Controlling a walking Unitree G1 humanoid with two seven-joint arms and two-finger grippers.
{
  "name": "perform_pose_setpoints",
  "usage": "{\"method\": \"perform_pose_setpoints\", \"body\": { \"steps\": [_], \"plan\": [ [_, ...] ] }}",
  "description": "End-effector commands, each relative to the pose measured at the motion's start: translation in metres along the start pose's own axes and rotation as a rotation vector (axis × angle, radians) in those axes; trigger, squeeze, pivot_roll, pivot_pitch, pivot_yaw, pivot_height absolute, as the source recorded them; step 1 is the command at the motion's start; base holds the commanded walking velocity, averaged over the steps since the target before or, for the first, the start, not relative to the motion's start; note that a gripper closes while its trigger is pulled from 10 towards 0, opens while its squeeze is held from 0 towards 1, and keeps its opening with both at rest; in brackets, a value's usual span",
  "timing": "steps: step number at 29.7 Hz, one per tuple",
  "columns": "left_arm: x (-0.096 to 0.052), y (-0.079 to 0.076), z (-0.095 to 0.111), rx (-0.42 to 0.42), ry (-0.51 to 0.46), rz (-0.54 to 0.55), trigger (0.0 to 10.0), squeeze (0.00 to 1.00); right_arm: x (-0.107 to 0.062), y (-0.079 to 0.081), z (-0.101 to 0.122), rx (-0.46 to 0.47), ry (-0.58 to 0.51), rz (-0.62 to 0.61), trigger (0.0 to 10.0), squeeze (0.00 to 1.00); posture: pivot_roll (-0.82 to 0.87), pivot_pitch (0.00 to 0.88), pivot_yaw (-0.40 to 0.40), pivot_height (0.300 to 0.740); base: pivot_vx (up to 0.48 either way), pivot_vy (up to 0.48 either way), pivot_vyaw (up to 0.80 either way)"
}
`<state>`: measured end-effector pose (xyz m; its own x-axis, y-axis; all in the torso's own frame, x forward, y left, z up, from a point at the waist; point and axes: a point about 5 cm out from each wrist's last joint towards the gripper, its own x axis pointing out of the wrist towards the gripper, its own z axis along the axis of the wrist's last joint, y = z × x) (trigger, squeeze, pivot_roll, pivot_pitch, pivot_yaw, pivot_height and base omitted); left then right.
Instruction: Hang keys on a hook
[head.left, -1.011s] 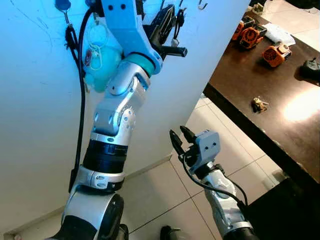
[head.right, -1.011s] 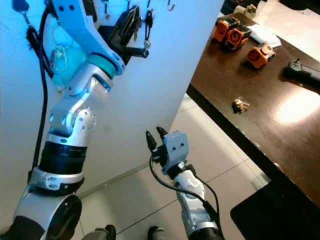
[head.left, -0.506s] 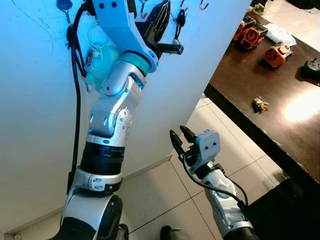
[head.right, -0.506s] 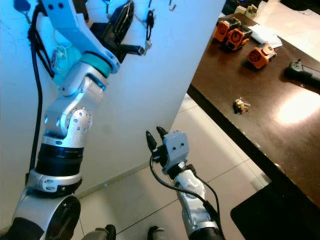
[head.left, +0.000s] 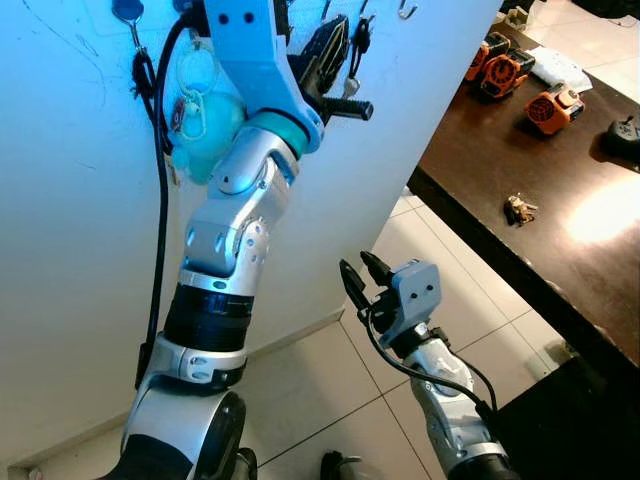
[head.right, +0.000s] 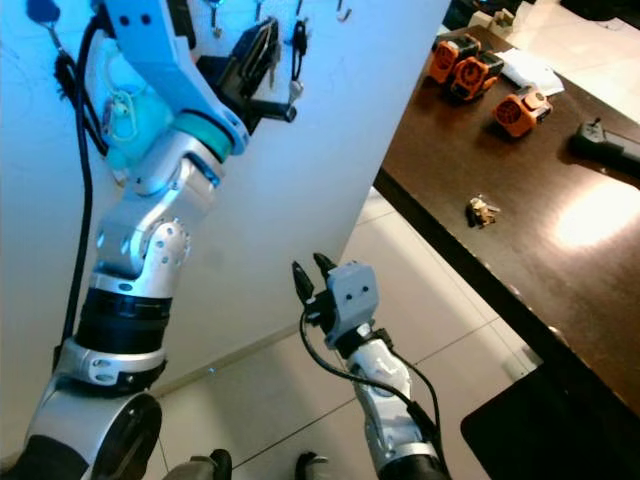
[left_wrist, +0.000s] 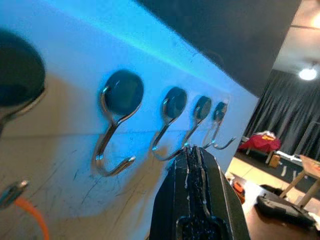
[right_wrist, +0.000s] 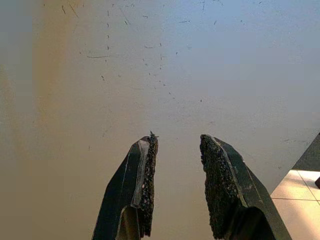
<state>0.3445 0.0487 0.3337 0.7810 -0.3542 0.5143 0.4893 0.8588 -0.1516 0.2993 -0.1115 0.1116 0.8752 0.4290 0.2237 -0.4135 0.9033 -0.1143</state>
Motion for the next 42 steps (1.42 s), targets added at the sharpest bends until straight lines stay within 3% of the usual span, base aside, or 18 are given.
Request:
{"method": "perform_pose_setpoints", "body": {
  "steps": [1,12,19,20,23,30,35,42],
  "plan": [
    [0.002,-0.001,-0.003,0.000,0.025,0.003,10.0,0.00,-0.005,0.000,-0.006,0.004,0.026,-0.003,10.0,0.00,-0.05,0.138,-0.018,0.740,0.000,0.000,0.00],
    [0.002,0.006,-0.005,-0.011,0.043,0.048,10.0,0.00,-0.006,0.001,-0.006,0.004,0.026,-0.004,10.0,0.00,-0.05,0.146,-0.015,0.740,0.000,0.000,0.00],
    [-0.007,-0.012,0.008,-0.054,-0.019,-0.140,10.0,0.00,-0.006,0.000,-0.006,0.005,0.027,-0.005,10.0,0.00,-0.05,0.146,-0.015,0.740,0.000,0.000,0.00],
    [-0.012,-0.019,0.009,-0.052,-0.015,-0.212,10.0,0.00,-0.006,0.000,-0.007,0.005,0.028,-0.006,10.0,0.00,-0.05,0.146,-0.015,0.740,0.000,0.000,0.00],
    [-0.016,-0.023,0.008,-0.050,-0.009,-0.246,10.0,0.00,-0.006,0.001,-0.007,0.006,0.028,-0.006,10.0,0.00,-0.05,0.146,-0.015,0.740,0.000,0.000,0.00],
    [-0.013,-0.022,0.006,-0.056,0.011,-0.206,10.0,0.00,-0.006,0.001,-0.007,0.007,0.028,-0.001,10.0,0.00,-0.05,0.151,-0.018,0.740,0.000,0.000,0.00],
    [-0.003,-0.015,0.005,-0.057,0.020,-0.115,10.0,0.00,-0.005,0.002,-0.006,0.006,0.027,0.000,10.0,0.00,-0.05,0.152,-0.016,0.740,0.000,0.000,0.00],
    [-0.001,-0.007,0.007,-0.057,0.015,-0.055,10.0,0.00,-0.007,0.001,-0.007,0.005,0.029,-0.006,10.0,0.00,-0.06,0.152,-0.012,0.740,0.000,0.000,0.00]
  ]
}}
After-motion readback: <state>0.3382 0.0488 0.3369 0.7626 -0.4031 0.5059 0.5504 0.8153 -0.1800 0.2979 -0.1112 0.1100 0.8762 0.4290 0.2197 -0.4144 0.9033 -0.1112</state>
